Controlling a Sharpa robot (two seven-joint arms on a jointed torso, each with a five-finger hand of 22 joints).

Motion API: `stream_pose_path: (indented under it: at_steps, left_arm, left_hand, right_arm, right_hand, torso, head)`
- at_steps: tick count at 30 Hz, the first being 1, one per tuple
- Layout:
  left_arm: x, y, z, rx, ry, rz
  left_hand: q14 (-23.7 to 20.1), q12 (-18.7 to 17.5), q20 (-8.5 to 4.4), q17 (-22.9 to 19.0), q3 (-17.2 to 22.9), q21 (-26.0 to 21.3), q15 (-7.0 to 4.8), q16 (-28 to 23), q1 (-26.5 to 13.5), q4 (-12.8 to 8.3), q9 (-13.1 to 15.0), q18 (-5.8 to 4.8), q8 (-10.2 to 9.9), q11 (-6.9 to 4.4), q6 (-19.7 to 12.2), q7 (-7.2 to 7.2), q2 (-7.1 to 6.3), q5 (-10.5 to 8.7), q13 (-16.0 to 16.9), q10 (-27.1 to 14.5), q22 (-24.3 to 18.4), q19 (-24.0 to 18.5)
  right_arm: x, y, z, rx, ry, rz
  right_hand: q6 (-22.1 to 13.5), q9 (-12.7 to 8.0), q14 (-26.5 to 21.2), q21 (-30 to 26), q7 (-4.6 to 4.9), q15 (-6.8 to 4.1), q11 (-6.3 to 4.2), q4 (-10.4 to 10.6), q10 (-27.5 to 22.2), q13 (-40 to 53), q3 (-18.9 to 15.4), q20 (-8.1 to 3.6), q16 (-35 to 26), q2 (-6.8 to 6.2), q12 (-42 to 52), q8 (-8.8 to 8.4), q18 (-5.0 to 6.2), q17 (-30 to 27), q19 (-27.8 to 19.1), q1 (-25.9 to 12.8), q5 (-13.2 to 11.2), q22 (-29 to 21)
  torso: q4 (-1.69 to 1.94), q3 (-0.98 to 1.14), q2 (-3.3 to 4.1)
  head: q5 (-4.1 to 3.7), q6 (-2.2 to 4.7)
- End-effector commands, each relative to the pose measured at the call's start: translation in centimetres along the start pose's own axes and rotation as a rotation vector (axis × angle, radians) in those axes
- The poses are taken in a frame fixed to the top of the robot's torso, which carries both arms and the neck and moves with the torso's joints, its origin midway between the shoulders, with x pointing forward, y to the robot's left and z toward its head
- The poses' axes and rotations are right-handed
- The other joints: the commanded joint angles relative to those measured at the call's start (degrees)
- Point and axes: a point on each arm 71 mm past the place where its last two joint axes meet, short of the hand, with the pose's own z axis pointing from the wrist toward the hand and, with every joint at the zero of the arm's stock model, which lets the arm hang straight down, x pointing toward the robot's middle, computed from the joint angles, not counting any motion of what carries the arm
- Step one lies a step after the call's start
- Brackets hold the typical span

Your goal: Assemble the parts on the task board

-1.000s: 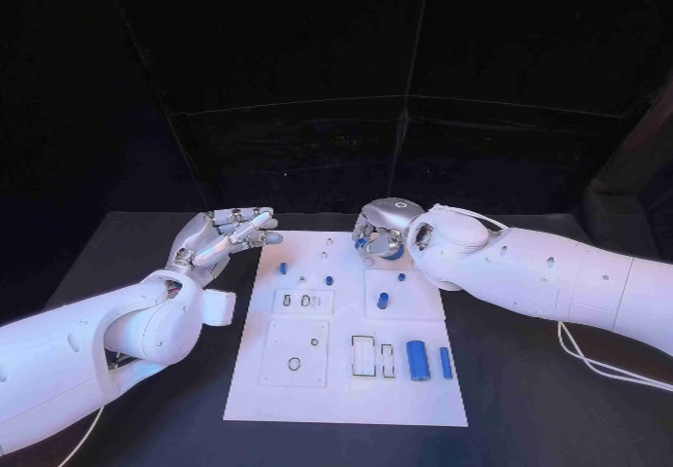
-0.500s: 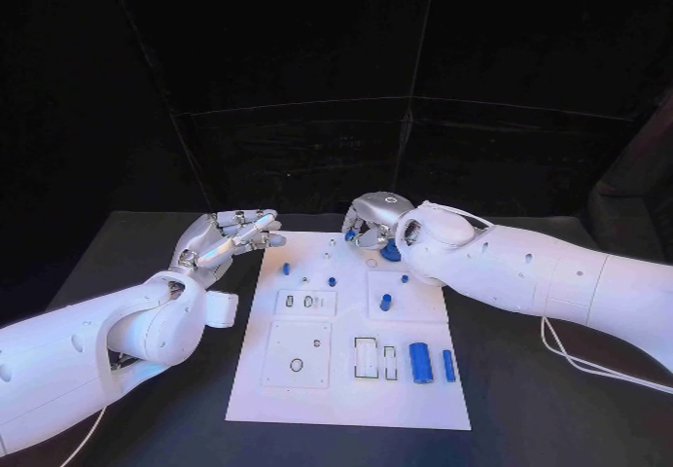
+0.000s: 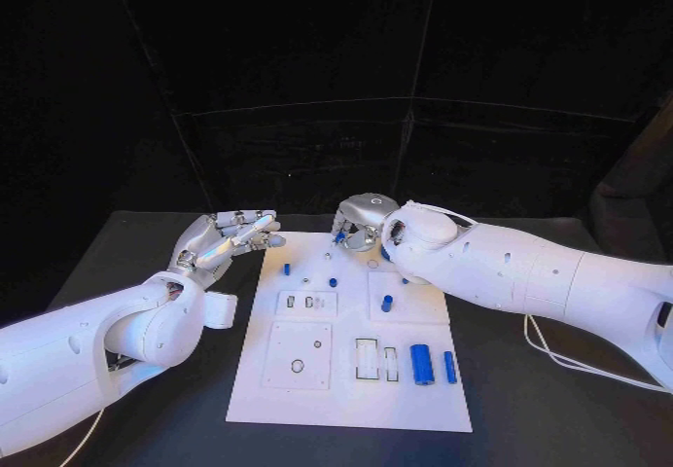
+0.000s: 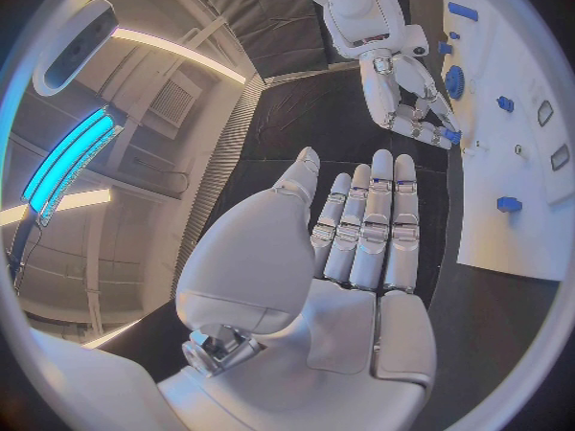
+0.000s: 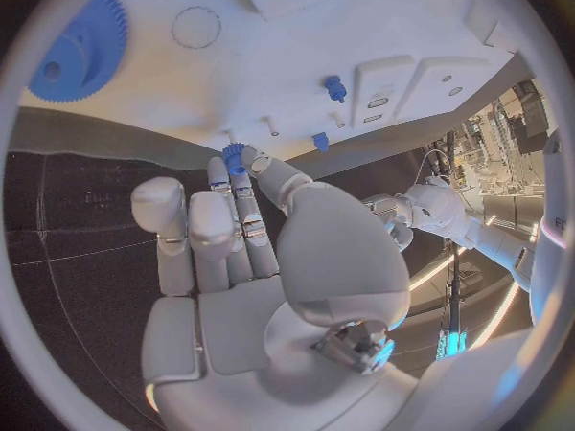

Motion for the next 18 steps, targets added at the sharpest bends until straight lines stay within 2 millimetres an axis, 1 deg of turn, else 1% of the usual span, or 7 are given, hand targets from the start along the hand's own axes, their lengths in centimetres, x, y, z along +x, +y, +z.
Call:
stream_pose_path:
  at_steps: [1, 3, 6, 11, 16, 18]
  left_arm:
    - [0.2, -0.2, 0.1, 0.007, 0.016, -0.004]
    - [0.2, -0.3, 0.1, 0.008, 0.017, -0.004]
    - [0.3, -0.3, 0.1, 0.009, 0.019, -0.005]
    - [0.4, -0.4, 0.1, 0.01, 0.022, -0.005]
    - [0.4, -0.5, 0.1, 0.011, 0.023, -0.006]
    - [0.4, -0.5, 0.1, 0.011, 0.023, -0.006]
  left_hand:
    - [0.0, -0.3, 0.22, 0.1, 0.0, -0.2, 0.43, -0.1, -0.2, -0.2, -0.1, 0.36, -0.3, 0.0, -0.1, 0.31, 0.26, -0.2, -0.1, -0.3, -0.1, 0.4]
    - [0.0, -0.3, 0.22, 0.1, 0.0, -0.2, 0.43, -0.1, -0.2, -0.2, -0.1, 0.36, -0.3, 0.0, -0.1, 0.31, 0.26, -0.2, -0.1, -0.3, -0.1, 0.4]
    - [0.0, -0.3, 0.22, 0.1, 0.0, -0.2, 0.43, -0.1, -0.2, -0.2, -0.1, 0.36, -0.3, 0.0, -0.1, 0.31, 0.26, -0.2, -0.1, -0.3, -0.1, 0.4]
    - [0.0, -0.4, 0.23, 0.1, 0.0, -0.2, 0.44, -0.2, -0.1, -0.3, -0.1, 0.36, -0.3, 0.0, -0.1, 0.3, 0.26, -0.21, -0.1, -0.3, -0.1, 0.4]
    - [0.0, -0.4, 0.23, 0.1, 0.0, -0.2, 0.44, -0.2, -0.1, -0.3, -0.1, 0.36, -0.3, 0.0, -0.1, 0.3, 0.26, -0.21, -0.1, -0.3, -0.1, 0.4]
    - [0.0, -0.4, 0.23, 0.1, 0.0, -0.2, 0.44, -0.2, -0.1, -0.3, -0.1, 0.36, -0.3, 0.0, -0.1, 0.3, 0.26, -0.21, -0.1, -0.3, -0.1, 0.4]
  right_arm:
    - [0.1, 0.3, 0.3, -0.003, 0.024, -0.025]
    - [0.1, 0.4, 0.5, -0.002, 0.027, -0.026]
    - [0.2, 0.6, 0.7, 0.002, 0.028, -0.03]
    - [0.2, 0.8, 1.0, 0.011, 0.017, -0.04]
    - [0.1, 0.8, 1.3, 0.029, 0.002, -0.057]
    - [0.1, 0.8, 1.4, 0.035, -0.002, -0.063]
  right_hand:
    - [-0.1, -0.1, 0.3, 0.4, 0.29, 0.16, -0.1, 0.0, -0.3, -0.1, 0.2, 0.14, 0.4, -0.43, -0.3, -0.12, -0.68, 0.0, 0.0, -0.2, 0.0, 0.1]
    - [-0.2, -0.1, 0.3, 0.4, 0.29, 0.17, -0.09, 0.1, -0.4, 0.0, 0.3, 0.16, 0.4, -0.46, -0.2, -0.11, -0.67, -0.1, 0.0, -0.3, 0.0, 0.0]
    - [-0.2, -0.1, 0.3, 0.4, 0.29, 0.17, -0.09, 0.1, -0.4, 0.0, 0.3, 0.16, 0.4, -0.46, -0.2, -0.11, -0.67, -0.1, 0.0, -0.3, 0.0, 0.0]
    - [-0.2, -0.1, 0.2, 0.3, 0.3, 0.19, -0.08, 0.2, -0.4, 0.0, 0.4, 0.19, 0.2, -0.47, -0.2, -0.11, -0.62, -0.4, -0.2, -0.4, 0.0, -0.2]
    - [-0.3, -0.1, 0.1, 0.2, 0.3, 0.21, -0.06, 0.4, -0.5, 0.0, 0.5, 0.21, 0.1, -0.49, -0.2, -0.12, -0.57, -0.7, -0.4, -0.4, 0.0, -0.5]
    - [-0.3, -0.1, 0.1, 0.2, 0.3, 0.22, -0.06, 0.4, -0.6, 0.0, 0.6, 0.22, 0.1, -0.5, -0.2, -0.12, -0.57, -0.8, -0.4, -0.4, 0.0, -0.4]
  torso:
    - [0.16, -0.04, 0.13]
    - [0.17, -0.09, 0.12]
    - [0.26, -0.15, 0.23]
    - [0.2, -0.1, 0.24]
    - [0.3, -0.13, 0.2]
    - [0.25, -0.15, 0.17]
  head:
    - [-0.03, -0.02]
    - [-0.05, -0.14]
    - [-0.18, -0.08]
    - [-0.09, -0.13]
    - [-0.12, -0.29]
    - [-0.02, -0.33]
